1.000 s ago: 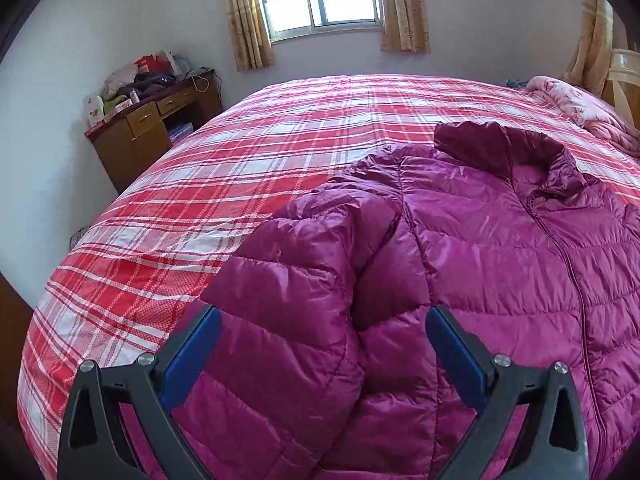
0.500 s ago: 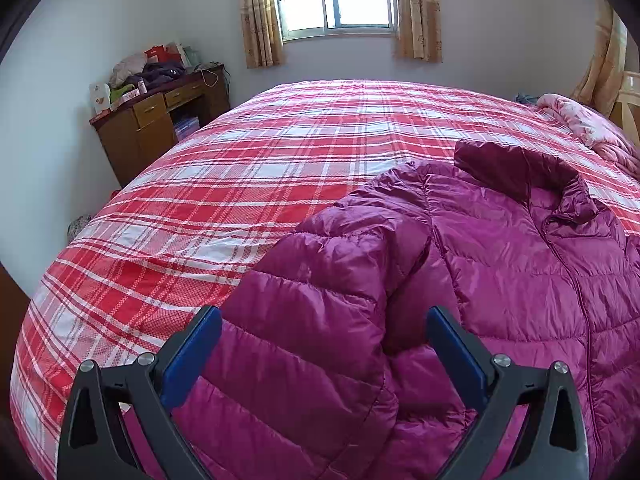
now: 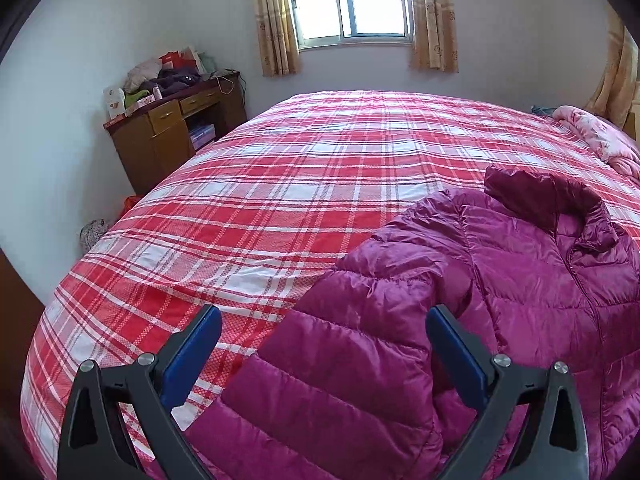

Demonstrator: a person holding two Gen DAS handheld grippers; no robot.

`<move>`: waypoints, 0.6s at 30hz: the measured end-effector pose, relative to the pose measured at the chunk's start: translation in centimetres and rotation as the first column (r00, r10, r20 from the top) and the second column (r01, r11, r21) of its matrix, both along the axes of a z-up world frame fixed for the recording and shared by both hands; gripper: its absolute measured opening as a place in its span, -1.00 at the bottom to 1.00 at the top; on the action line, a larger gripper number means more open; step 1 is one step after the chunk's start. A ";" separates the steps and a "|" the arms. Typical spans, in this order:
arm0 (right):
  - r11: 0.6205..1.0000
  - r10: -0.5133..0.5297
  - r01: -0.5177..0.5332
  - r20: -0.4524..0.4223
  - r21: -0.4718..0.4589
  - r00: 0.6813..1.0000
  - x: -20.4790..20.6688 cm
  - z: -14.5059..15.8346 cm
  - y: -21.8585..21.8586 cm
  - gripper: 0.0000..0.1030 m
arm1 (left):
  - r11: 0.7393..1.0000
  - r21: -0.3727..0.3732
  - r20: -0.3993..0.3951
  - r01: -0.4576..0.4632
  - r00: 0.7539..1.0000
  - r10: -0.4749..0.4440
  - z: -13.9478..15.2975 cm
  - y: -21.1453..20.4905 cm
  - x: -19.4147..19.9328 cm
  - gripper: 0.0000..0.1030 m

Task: Fold large clothes
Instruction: 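Fold the held sleeve across the jacket front and open the right tool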

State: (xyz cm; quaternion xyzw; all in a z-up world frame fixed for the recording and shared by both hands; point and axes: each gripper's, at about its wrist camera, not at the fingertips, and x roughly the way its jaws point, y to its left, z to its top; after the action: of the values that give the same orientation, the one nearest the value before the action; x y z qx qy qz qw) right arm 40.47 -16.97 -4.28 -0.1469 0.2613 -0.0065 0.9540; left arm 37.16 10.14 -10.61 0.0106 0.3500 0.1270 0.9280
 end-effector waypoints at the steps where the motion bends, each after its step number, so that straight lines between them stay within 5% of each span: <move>1: 1.000 0.015 -0.015 -0.012 -0.002 1.000 0.2 -0.4 0.4 -0.80 | 1.000 0.002 -0.002 -0.001 1.000 0.001 -0.1 0.1 0.1 0.98; 15: 0.991 0.133 -0.127 -0.168 0.050 0.977 3.9 -7.6 5.4 -0.73 | 0.999 0.048 -0.032 0.004 0.999 -0.002 -0.6 -0.1 1.2 0.98; 16: 0.990 0.136 -0.125 -0.172 0.071 0.976 4.1 -7.9 5.4 -0.65 | 0.999 0.050 -0.037 0.003 0.999 -0.001 -0.6 -0.1 1.2 0.98; 18: 0.976 0.191 -0.164 -0.196 0.146 0.962 4.0 -8.0 5.4 -0.05 | 0.999 0.048 -0.041 0.003 0.999 -0.001 -0.4 -0.1 1.2 0.98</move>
State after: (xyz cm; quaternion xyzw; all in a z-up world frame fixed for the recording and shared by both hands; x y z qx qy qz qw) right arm 44.47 -11.59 -12.31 -0.1081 0.3455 0.1112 0.9255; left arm 38.37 10.01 -10.98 0.0357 0.3656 0.1343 0.9203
